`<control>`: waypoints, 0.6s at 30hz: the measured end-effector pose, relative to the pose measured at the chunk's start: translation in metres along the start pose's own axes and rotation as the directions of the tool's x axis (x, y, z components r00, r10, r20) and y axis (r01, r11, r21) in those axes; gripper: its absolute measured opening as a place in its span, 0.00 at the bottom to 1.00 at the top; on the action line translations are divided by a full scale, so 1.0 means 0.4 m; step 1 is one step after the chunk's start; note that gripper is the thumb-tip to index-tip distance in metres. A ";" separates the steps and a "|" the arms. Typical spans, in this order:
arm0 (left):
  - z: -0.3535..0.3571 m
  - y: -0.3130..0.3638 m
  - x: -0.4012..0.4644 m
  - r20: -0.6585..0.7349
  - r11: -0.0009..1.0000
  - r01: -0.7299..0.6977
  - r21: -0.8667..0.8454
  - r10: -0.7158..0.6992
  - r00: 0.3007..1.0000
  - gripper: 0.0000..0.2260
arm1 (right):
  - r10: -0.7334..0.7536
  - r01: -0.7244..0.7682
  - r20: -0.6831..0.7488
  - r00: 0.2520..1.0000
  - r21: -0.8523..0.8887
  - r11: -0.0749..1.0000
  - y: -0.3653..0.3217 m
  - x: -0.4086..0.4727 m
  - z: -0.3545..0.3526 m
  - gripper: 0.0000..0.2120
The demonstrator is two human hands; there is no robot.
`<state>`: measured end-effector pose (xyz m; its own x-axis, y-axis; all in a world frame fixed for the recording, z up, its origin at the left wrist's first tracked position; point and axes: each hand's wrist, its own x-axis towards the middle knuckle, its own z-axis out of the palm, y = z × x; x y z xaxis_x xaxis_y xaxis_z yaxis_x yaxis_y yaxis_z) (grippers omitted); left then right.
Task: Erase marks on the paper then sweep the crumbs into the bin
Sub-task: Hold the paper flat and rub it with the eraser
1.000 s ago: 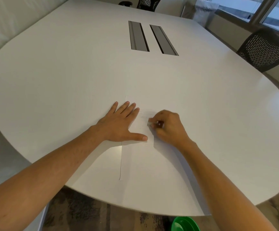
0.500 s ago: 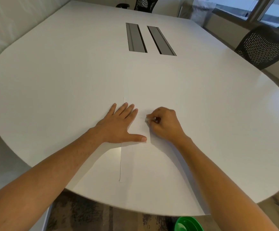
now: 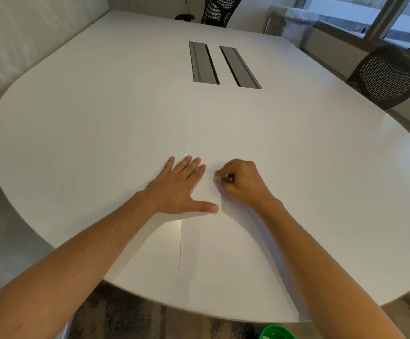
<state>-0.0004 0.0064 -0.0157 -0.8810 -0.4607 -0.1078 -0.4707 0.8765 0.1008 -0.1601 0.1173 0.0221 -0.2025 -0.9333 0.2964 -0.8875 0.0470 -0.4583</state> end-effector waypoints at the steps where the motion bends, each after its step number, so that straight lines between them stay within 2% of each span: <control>1: -0.002 0.001 0.000 -0.001 1.000 0.001 0.002 -0.001 1.000 0.53 | 0.024 -0.024 -0.014 1.000 -0.001 1.000 0.002 0.011 0.000 0.07; 4: -0.002 0.001 -0.002 -0.005 1.000 -0.002 0.010 0.002 1.000 0.53 | 0.037 -0.037 -0.003 0.999 0.017 0.999 -0.012 -0.017 0.003 0.08; 8: 0.000 0.001 0.000 -0.008 1.000 0.001 0.005 -0.001 1.000 0.54 | -0.057 0.050 0.121 0.991 0.064 0.997 -0.035 -0.100 -0.001 0.10; 11: -0.002 0.002 0.000 0.000 1.000 0.002 0.007 -0.002 1.000 0.53 | -0.032 0.029 0.058 0.998 0.046 0.999 -0.009 -0.061 -0.005 0.08; 15: -0.002 0.001 0.000 0.003 1.000 0.005 0.006 -0.005 1.000 0.53 | 0.111 -0.111 -0.024 0.993 0.018 0.994 0.020 0.009 -0.005 0.08; 18: 0.000 0.001 0.001 0.002 1.000 0.004 0.006 -0.004 1.000 0.53 | 0.062 -0.062 0.014 0.998 0.013 0.998 0.004 -0.025 0.002 0.09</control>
<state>-0.0007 0.0064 -0.0158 -0.8790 -0.4639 -0.1099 -0.4738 0.8756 0.0939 -0.1592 0.1264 0.0180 -0.2514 -0.9335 0.2556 -0.8676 0.1004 -0.4870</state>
